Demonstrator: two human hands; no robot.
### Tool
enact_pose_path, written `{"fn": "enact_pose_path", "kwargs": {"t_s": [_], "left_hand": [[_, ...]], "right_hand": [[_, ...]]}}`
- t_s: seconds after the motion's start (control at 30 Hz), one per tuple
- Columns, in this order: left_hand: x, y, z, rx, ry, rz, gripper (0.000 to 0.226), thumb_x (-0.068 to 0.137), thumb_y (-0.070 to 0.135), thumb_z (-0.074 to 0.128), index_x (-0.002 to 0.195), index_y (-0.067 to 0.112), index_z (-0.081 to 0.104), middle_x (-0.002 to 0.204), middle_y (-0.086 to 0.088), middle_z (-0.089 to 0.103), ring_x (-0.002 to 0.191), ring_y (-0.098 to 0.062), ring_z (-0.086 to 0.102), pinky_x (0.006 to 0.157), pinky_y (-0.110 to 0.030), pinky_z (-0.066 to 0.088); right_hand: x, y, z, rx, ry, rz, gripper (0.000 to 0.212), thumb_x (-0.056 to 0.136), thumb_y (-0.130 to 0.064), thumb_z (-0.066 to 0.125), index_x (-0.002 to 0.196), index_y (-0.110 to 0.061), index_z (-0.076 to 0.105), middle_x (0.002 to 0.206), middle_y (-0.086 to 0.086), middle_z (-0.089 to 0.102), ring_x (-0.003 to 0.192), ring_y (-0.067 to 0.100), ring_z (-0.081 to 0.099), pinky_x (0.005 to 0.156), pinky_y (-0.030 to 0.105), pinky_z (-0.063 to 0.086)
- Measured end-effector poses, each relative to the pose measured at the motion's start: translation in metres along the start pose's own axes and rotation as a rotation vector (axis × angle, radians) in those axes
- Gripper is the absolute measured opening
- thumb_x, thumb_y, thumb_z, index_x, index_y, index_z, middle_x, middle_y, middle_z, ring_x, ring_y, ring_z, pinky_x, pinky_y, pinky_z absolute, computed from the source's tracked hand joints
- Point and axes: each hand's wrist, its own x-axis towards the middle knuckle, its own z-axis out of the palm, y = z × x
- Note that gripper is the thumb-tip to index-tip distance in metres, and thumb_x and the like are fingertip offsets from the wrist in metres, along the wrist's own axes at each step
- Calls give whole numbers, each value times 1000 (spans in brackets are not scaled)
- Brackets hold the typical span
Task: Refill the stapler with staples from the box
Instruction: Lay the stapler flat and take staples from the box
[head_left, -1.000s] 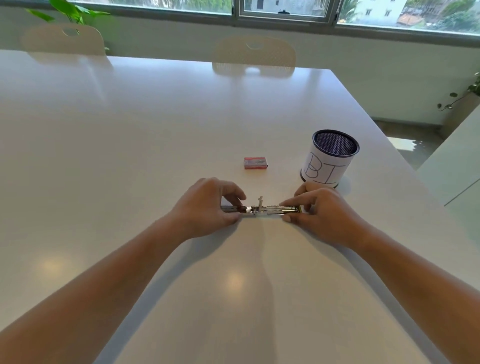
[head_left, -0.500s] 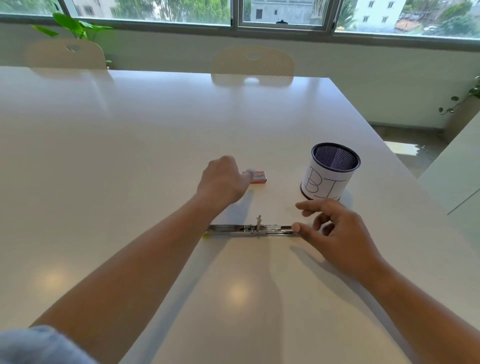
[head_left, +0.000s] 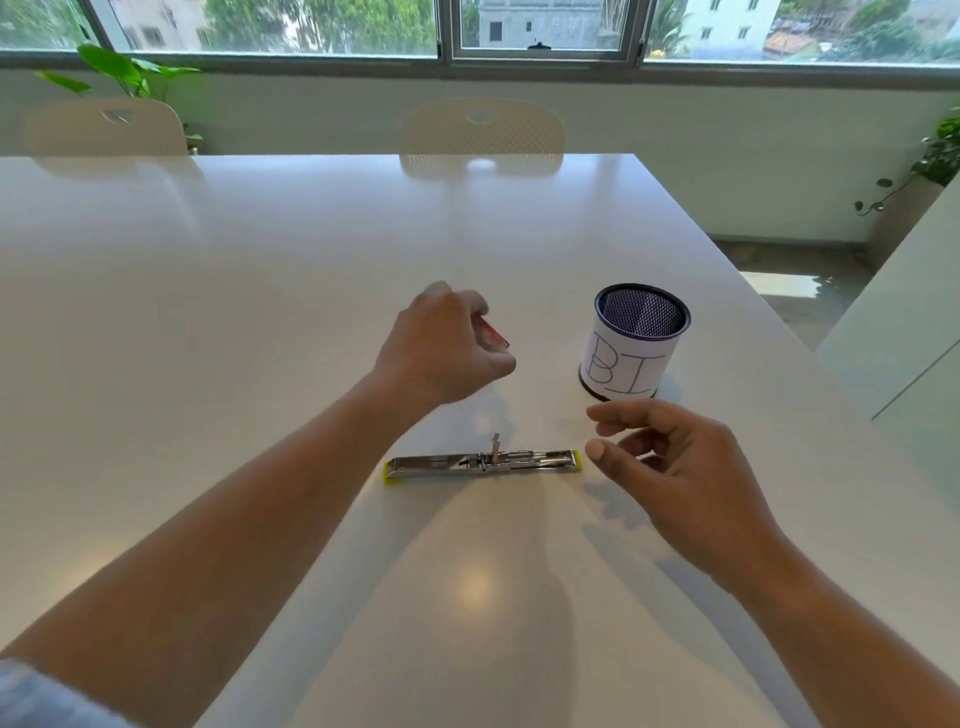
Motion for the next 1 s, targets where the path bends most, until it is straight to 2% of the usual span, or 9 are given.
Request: {"fn": "enact_pose_path", "kwargs": {"t_s": [0.1,0.23,0.33,0.47,0.6,0.73,0.87,0.93,1.0], "left_hand": [[-51,1,-24,-247,-1,213,44,66,29,65,108,26,73,101,4,64,74,-8,70,71,-24,58],[-123,-1,-34,-311,-127,394,52,68,20,64,119,26,70,115,8,64,87,-4,66,66,-8,50],[-154,-6,-32,-295,-186,429,56,71,7,63,124,26,68,127,5,62,97,-5,64,70,-9,45],[-172,-13,-36,-346,-193,424,55,74,-5,60,120,24,71,135,4,60,98,0,64,75,1,32],[-181,-14,-39,-400,-209,462,56,80,-12,55,120,24,71,139,3,58,91,-11,68,76,-11,43],[-185,-17,-45,-396,-271,474,78,73,-26,48,125,29,67,142,10,56,104,10,56,78,-11,44],[-187,-19,-47,-484,-271,388,75,77,16,73,141,40,45,137,19,57,115,-9,62,77,-19,51],[-186,-14,-41,-487,-198,283,70,73,41,79,137,34,51,127,18,63,107,-6,65,78,-23,54],[-184,-6,-33,-453,-117,250,50,73,44,79,120,27,67,105,13,71,92,-7,68,74,-30,56]], "right_hand": [[-9,-11,7,221,-100,184,26,85,-20,72,111,-23,72,97,-6,78,76,11,73,60,22,56],[-21,-24,25,661,-325,495,33,89,-24,62,119,-10,67,113,19,73,86,22,74,63,22,59],[-28,-27,33,678,-491,471,29,90,-25,62,112,-11,74,109,20,74,91,20,71,68,20,59],[-32,-27,35,685,-543,437,31,79,-20,72,108,-11,76,96,9,77,82,13,73,67,17,58],[-35,-26,33,767,-597,409,38,75,-10,76,113,-9,73,97,10,77,80,15,74,68,19,60],[-41,-24,32,707,-571,348,28,67,-6,78,95,-9,77,88,8,77,76,13,73,67,20,59],[-46,-21,29,689,-517,294,29,62,0,77,90,-4,73,84,14,75,75,19,73,71,24,61],[-48,-20,28,674,-516,255,32,62,1,75,94,-2,70,86,16,74,76,20,72,74,25,59],[-48,-21,29,659,-527,210,33,64,4,74,97,0,69,86,15,74,75,20,73,75,26,60]]}}
